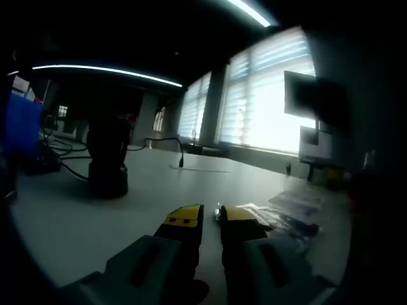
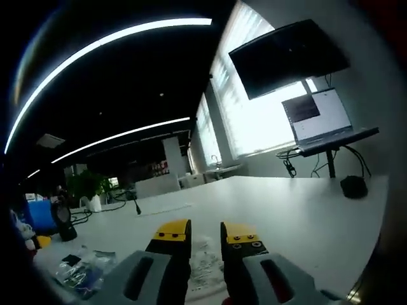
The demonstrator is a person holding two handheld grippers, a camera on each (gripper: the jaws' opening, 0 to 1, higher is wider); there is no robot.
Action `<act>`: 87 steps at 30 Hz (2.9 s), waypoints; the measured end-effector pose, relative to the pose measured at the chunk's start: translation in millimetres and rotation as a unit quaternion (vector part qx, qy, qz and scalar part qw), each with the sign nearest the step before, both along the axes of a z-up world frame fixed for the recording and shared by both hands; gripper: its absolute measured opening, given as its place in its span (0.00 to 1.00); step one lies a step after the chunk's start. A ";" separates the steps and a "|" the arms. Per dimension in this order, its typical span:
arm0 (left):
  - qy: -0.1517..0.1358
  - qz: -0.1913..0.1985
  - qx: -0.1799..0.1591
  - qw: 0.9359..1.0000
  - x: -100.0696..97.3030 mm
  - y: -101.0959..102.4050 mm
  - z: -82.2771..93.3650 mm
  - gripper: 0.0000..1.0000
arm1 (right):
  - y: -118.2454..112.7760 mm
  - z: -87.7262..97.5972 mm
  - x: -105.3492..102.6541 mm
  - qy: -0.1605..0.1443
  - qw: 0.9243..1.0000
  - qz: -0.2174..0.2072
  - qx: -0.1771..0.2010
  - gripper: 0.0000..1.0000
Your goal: Clip sheet goods on table flip sheet goods clip sheet goods scan sheet goods put sheet goods back to table
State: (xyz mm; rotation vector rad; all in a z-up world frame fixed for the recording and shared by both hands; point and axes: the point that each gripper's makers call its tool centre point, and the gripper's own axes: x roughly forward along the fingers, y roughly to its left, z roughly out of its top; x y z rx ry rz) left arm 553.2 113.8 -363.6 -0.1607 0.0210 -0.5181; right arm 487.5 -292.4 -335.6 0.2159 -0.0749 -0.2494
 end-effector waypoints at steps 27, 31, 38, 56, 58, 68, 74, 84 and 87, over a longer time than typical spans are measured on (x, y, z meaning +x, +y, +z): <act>-0.011 0.005 0.001 1.000 1.8 3.0 3.5 0.04 | 2.5 12.4 10.2 -0.002 0.985 0.159 -0.067 0.00; -0.011 0.005 0.001 1.000 2.6 3.7 4.5 0.04 | -2.6 23.0 8.1 -0.009 0.980 0.174 -0.100 0.00; -0.019 0.007 0.012 1.000 7.4 4.1 12.5 0.03 | 5.8 32.5 11.1 -0.004 0.956 0.257 -0.143 0.00; -0.038 0.010 0.040 0.998 18.9 1.7 12.1 0.04 | -16.4 46.3 10.6 -0.052 0.937 0.322 -0.121 0.00; -0.034 0.007 0.041 0.999 20.4 0.5 8.4 0.04 | -21.1 43.3 12.4 -0.049 0.939 0.317 -0.127 0.00; -0.026 -0.002 0.043 0.999 21.7 -1.6 1.9 0.04 | -15.4 20.4 20.0 -0.024 0.933 0.325 -0.152 0.00; -0.026 -0.008 0.044 0.999 21.2 -4.7 1.1 0.04 | -2.5 5.2 26.8 -0.002 0.926 0.330 -0.181 0.00; -0.008 -0.001 0.068 0.998 25.2 -4.8 -8.6 0.04 | 9.4 -12.8 42.8 0.005 0.917 0.365 -0.162 0.00; -0.008 0.001 0.064 0.998 22.8 -3.1 -7.3 0.04 | 11.0 -12.4 42.4 0.005 0.914 0.371 -0.167 0.00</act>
